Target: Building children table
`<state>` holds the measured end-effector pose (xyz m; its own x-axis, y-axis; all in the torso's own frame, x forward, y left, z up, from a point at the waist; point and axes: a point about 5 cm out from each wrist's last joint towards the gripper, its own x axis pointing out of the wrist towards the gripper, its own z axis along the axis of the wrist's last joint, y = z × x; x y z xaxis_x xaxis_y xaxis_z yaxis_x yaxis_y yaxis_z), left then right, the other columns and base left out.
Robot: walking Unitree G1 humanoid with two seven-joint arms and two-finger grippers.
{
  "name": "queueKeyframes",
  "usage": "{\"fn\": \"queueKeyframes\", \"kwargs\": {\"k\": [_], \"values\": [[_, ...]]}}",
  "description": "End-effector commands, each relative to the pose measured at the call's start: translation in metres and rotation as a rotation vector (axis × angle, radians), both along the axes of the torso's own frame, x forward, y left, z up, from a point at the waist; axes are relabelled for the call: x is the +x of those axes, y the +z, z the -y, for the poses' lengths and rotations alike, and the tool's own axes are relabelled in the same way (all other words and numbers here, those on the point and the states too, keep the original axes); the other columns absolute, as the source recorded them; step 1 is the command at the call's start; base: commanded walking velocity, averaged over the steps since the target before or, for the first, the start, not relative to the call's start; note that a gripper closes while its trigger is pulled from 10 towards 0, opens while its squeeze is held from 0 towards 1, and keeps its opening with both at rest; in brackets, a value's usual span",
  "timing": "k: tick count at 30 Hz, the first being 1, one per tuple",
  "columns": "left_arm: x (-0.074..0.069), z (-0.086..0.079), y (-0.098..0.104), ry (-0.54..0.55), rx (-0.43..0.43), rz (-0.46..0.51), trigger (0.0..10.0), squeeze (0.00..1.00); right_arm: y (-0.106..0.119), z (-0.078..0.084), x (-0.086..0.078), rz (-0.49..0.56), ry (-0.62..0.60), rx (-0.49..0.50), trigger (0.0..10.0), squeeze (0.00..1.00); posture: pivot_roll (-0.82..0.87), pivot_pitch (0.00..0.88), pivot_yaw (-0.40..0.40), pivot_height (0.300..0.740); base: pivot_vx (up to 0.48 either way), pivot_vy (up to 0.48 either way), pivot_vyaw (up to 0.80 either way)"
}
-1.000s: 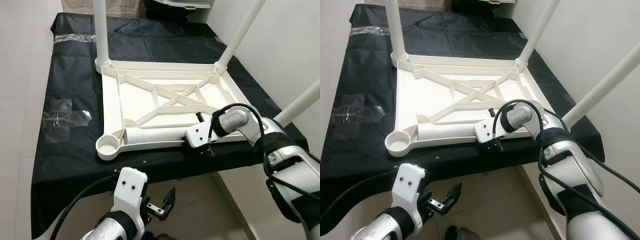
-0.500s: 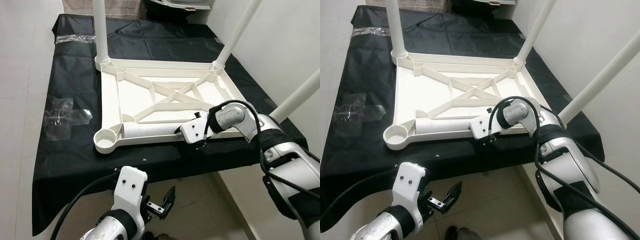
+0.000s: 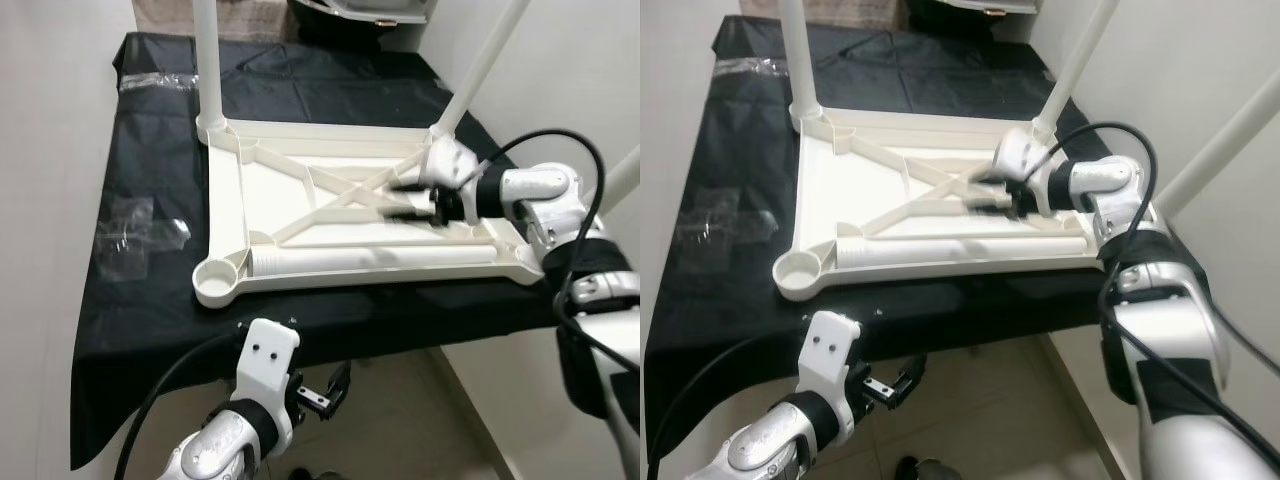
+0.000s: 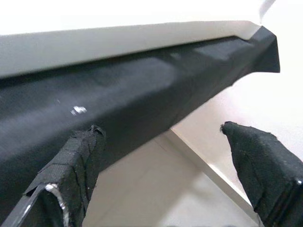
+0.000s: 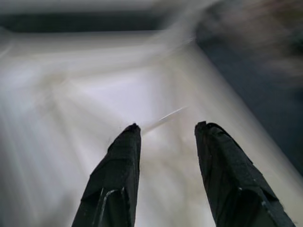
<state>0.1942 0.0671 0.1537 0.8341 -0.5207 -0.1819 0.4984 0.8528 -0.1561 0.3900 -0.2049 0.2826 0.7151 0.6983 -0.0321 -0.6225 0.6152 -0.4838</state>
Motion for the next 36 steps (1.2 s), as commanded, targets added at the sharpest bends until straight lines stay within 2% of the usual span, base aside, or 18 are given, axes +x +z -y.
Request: {"fn": "queueKeyframes", "kwargs": {"k": [1, 2, 3, 4, 5, 8, 9, 11, 12, 13, 16, 18, 22, 24, 27, 31, 34, 36], "values": [[0.004, -0.002, -0.002, 0.006, 0.016, 0.015, 10.0, 0.00, -0.012, 0.013, -0.002, 0.028, -0.200, 0.128, 10.0, 0.00, 0.12, 0.050, -0.140, 0.740, 0.000, 0.000, 0.00], [0.004, -0.002, -0.002, 0.006, 0.016, 0.015, 10.0, 0.00, -0.012, 0.013, -0.002, 0.028, -0.200, 0.128, 10.0, 0.00, 0.12, 0.050, -0.140, 0.740, 0.000, 0.000, 0.00], [0.005, -0.002, -0.002, 0.008, 0.020, 0.025, 10.0, 0.00, -0.017, 0.016, -0.005, 0.057, -0.274, 0.146, 10.0, 0.00, 0.12, 0.050, -0.140, 0.740, 0.000, 0.000, 0.00], [0.009, -0.004, 0.000, 0.017, 0.029, 0.045, 10.0, 0.00, -0.024, 0.017, -0.010, 0.059, -0.309, 0.212, 10.0, 0.00, 0.13, 0.036, -0.129, 0.740, 0.000, 0.000, 0.00], [0.009, -0.004, 0.000, 0.017, 0.029, 0.045, 10.0, 0.00, -0.024, 0.017, -0.010, 0.059, -0.309, 0.212, 10.0, 0.00, 0.13, 0.036, -0.129, 0.740, 0.000, 0.000, 0.00], [0.020, -0.010, 0.004, 0.042, 0.035, 0.077, 10.0, 0.00, -0.036, 0.017, -0.020, 0.037, -0.345, 0.320, 10.0, 0.00, 0.13, 0.023, -0.118, 0.740, 0.000, 0.000, 0.00], [0.030, -0.013, 0.009, 0.051, 0.031, 0.098, 10.0, 0.00, -0.044, 0.013, -0.031, 0.055, -0.355, 0.371, 10.0, 0.00, 0.13, 0.019, -0.114, 0.740, 0.000, 0.000, 0.00], [0.036, -0.016, 0.012, 0.056, 0.026, 0.111, 10.0, 0.00, -0.047, 0.012, -0.038, 0.065, -0.368, 0.399, 10.0, 0.00, 0.13, 0.019, -0.114, 0.740, 0.000, 0.000, 0.00], [0.047, -0.015, 0.015, 0.030, 0.032, 0.130, 10.0, 0.00, -0.050, 0.008, -0.046, 0.094, -0.397, 0.435, 10.0, 0.00, 0.13, 0.011, -0.107, 0.740, 0.000, 0.000, 0.00], [0.047, -0.015, 0.015, 0.030, 0.032, 0.130, 10.0, 0.00, -0.050, 0.008, -0.046, 0.094, -0.397, 0.435, 10.0, 0.00, 0.13, 0.011, -0.107, 0.740, 0.000, 0.000, 0.00], [0.074, -0.008, 0.019, -0.065, 0.056, 0.144, 10.0, 0.00, -0.048, -0.004, -0.059, 0.137, -0.483, 0.557, 10.0, 0.00, 0.13, 0.007, -0.093, 0.740, 0.000, 0.000, 0.00], [0.074, -0.008, 0.019, -0.065, 0.056, 0.144, 10.0, 0.00, -0.048, -0.004, -0.059, 0.137, -0.483, 0.557, 10.0, 0.00, 0.13, 0.007, -0.093, 0.740, 0.000, 0.000, 0.00], [0.094, -0.008, 0.019, -0.036, 0.036, 0.112, 10.0, 0.00, -0.047, -0.012, -0.073, 0.125, -0.545, 0.618, 10.0, 0.00, 0.13, 0.013, -0.083, 0.740, 0.000, 0.000, 0.00], [0.094, -0.008, 0.019, -0.036, 0.036, 0.112, 10.0, 0.00, -0.047, -0.012, -0.073, 0.125, -0.545, 0.618, 10.0, 0.00, 0.13, 0.013, -0.083, 0.740, 0.000, 0.000, 0.00], [0.109, -0.011, 0.017, -0.003, 0.011, 0.026, 10.0, 0.00, -0.053, -0.015, -0.083, 0.110, -0.571, 0.616, 10.0, 0.00, 0.12, 0.032, -0.072, 0.740, 0.000, 0.000, 0.00], [0.116, -0.014, 0.018, -0.008, 0.013, 0.007, 10.0, 0.00, -0.057, -0.015, -0.089, 0.096, -0.589, 0.614, 10.0, 0.00, 0.12, 0.037, -0.072, 0.740, 0.000, 0.000, 0.00], [0.130, -0.023, 0.017, -0.040, 0.030, -0.061, 10.0, 0.00, -0.062, -0.019, -0.095, 0.068, -0.608, 0.615, 10.0, 0.00, 0.12, 0.064, -0.067, 0.740, 0.000, 0.000, 0.00], [0.130, -0.023, 0.017, -0.040, 0.030, -0.061, 10.0, 0.00, -0.062, -0.019, -0.095, 0.068, -0.608, 0.615, 10.0, 0.00, 0.12, 0.064, -0.067, 0.740, 0.000, 0.000, 0.00]]}}
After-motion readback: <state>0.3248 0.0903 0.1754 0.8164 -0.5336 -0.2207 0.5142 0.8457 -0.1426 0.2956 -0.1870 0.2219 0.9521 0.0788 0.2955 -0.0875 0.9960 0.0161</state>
